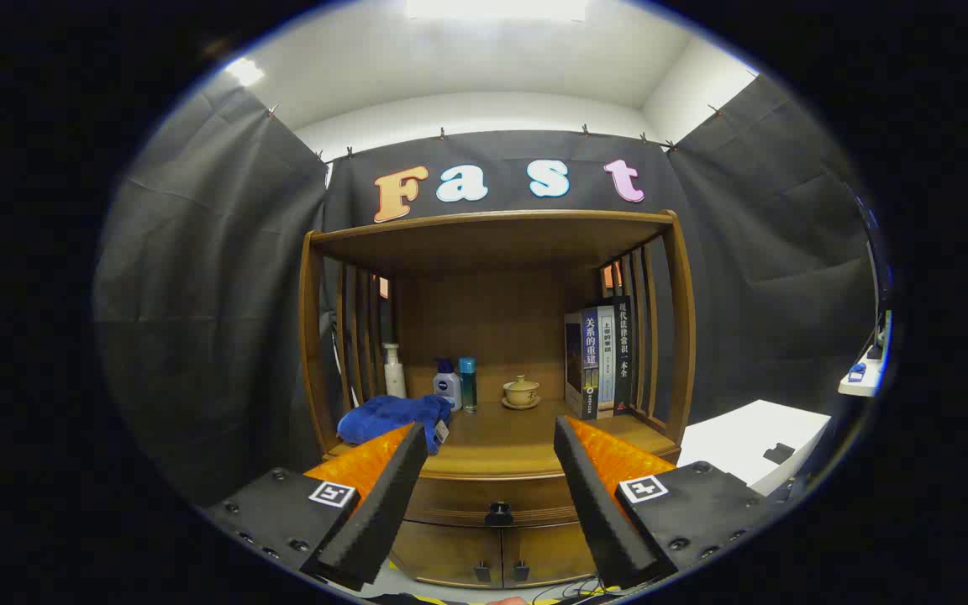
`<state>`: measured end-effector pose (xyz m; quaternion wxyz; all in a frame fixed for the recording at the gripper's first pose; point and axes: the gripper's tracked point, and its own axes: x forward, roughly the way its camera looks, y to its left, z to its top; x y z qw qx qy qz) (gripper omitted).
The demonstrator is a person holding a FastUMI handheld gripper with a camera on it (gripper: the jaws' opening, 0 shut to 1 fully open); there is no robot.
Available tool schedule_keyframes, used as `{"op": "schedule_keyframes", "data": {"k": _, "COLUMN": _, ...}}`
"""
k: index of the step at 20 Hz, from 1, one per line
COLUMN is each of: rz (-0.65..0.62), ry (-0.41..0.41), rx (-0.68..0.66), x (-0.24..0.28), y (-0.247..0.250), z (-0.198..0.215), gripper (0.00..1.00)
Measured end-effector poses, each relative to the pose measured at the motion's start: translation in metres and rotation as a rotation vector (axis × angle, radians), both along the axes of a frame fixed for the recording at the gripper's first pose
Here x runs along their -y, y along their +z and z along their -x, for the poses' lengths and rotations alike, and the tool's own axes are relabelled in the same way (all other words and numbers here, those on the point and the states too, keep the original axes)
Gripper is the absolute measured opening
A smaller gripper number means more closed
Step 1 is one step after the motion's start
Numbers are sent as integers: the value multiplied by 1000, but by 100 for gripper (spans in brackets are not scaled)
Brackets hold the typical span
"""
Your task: Pull open the drawer, take out the items inside it, and place them on the countertop above the cabinet.
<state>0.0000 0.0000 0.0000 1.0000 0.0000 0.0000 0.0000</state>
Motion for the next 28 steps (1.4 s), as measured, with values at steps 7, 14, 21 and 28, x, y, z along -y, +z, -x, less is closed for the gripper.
{"op": "schedule_keyframes", "data": {"k": 7, "rz": -7, "ry": -9, "rx": 9, "x": 7, "y": -1, "z": -1, "gripper": 98}}
{"op": "schedule_keyframes", "data": {"k": 14, "rz": 1, "ry": -13, "rx": 24, "x": 9, "y": 3, "z": 0, "gripper": 98}}
{"op": "schedule_keyframes", "data": {"k": 21, "rz": 0, "ry": -14, "rx": 24, "x": 8, "y": 1, "z": 1, "gripper": 98}}
{"op": "schedule_keyframes", "data": {"k": 28, "rz": 2, "ry": -11, "rx": 23, "x": 5, "y": -1, "z": 0, "gripper": 98}}
